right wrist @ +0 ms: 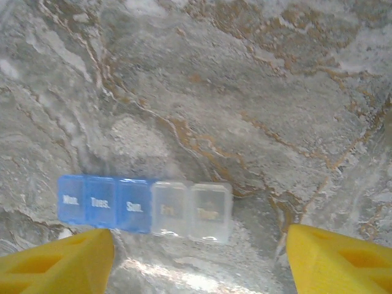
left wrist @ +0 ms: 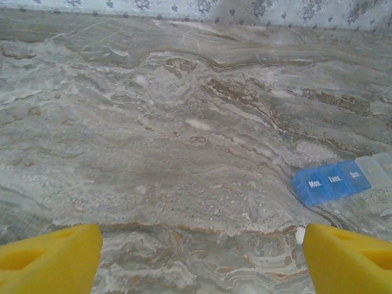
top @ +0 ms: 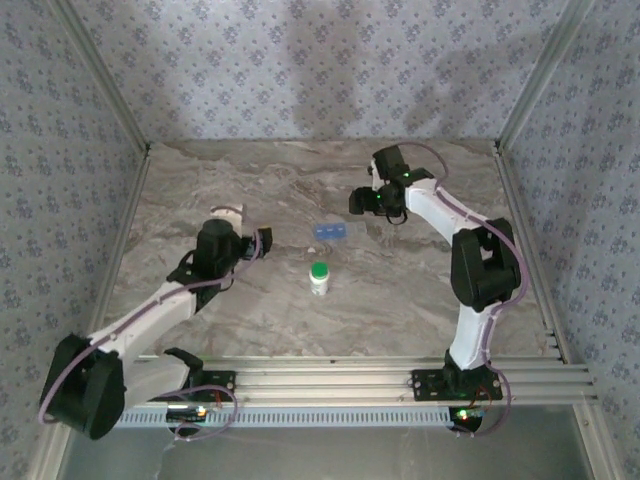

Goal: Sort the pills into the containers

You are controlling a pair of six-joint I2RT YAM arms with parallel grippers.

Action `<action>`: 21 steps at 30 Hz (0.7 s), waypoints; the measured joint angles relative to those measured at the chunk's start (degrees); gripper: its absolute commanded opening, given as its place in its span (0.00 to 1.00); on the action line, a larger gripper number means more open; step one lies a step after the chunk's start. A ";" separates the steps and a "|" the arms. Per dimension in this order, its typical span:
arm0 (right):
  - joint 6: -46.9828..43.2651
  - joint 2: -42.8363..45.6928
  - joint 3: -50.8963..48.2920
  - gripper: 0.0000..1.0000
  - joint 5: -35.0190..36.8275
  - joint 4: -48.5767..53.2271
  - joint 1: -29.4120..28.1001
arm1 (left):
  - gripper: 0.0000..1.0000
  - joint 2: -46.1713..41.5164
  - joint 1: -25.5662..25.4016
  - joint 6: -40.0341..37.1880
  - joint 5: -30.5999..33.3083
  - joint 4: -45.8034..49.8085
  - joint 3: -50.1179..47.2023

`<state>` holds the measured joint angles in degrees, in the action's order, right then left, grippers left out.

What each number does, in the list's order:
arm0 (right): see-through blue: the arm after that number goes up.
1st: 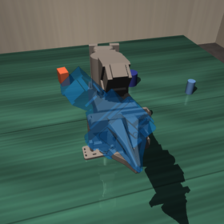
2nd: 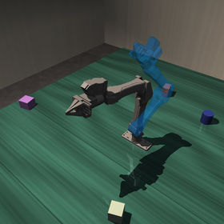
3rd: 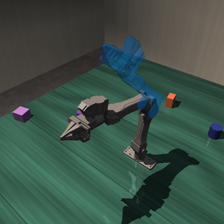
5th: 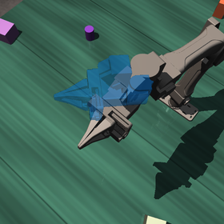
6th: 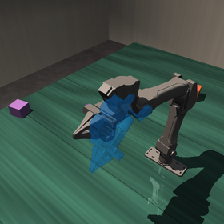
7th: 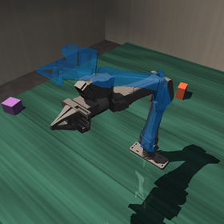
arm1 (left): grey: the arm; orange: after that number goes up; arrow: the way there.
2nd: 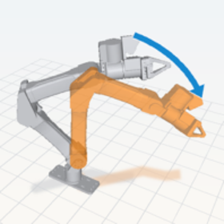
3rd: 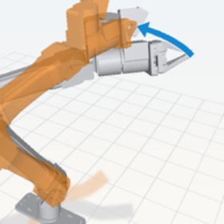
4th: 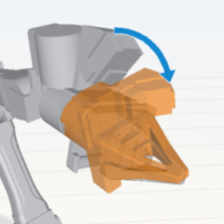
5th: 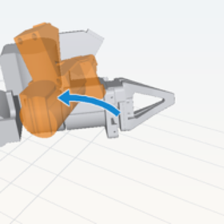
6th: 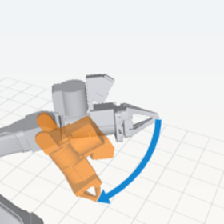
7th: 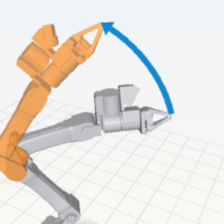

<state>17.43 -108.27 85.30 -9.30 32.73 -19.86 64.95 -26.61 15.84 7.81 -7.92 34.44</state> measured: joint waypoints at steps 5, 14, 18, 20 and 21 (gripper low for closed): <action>-2.23 -2.58 0.02 0.71 -3.87 -0.17 1.14 | 0.75 9.46 0.00 -1.53 -1.66 6.21 9.51; -4.11 -8.02 0.02 0.65 -6.84 -0.26 1.09 | 0.72 19.12 -0.20 -3.02 -5.07 12.00 17.49; -5.09 -9.44 0.11 0.64 -8.20 -0.28 1.09 | 0.73 22.49 -1.60 -5.35 -5.90 13.77 20.20; -5.42 -10.25 0.26 0.62 -8.83 -0.26 1.09 | 0.73 24.65 -2.43 -7.08 -6.58 14.60 22.47; -5.53 -10.88 0.42 0.61 -9.31 -0.24 1.09 | 0.73 25.81 -2.69 -7.98 -7.17 15.17 23.80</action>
<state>11.90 -119.15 85.71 -18.61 32.49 -18.76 90.76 -29.30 7.86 0.64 7.25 58.24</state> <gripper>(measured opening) 0.626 0.730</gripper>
